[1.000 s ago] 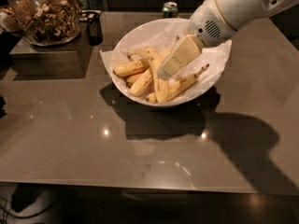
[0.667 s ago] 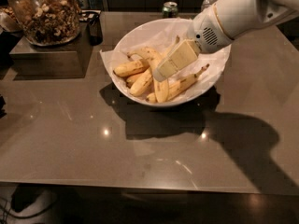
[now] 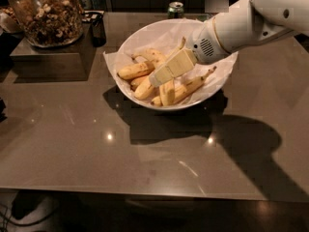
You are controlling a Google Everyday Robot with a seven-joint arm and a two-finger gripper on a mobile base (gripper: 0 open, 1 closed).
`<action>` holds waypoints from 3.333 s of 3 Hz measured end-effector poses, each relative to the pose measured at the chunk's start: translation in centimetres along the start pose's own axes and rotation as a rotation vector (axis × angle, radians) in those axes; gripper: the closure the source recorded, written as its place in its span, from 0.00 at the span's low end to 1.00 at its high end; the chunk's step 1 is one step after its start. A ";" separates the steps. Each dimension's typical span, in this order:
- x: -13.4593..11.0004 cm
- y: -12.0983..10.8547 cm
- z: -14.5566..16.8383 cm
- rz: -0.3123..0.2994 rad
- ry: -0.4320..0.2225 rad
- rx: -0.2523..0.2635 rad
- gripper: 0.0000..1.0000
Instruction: Pick banana from white bowl
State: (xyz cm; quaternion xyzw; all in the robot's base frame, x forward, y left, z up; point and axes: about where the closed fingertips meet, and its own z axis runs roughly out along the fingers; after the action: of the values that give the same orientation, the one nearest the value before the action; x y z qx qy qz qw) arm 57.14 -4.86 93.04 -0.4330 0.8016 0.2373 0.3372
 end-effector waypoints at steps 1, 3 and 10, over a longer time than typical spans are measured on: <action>0.2 -0.2 1.1 0.026 0.005 0.006 0.00; 1.1 -0.8 2.5 0.073 0.024 0.020 0.00; -2.5 2.7 -6.3 -0.124 -0.171 -0.161 1.00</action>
Offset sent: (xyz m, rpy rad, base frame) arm 0.0150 0.0081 -0.0279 -0.0023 0.0562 -0.0643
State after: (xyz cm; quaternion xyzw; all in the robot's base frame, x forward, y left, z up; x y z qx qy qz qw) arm 53.73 -6.39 99.26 -0.4856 0.7199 0.3157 0.3824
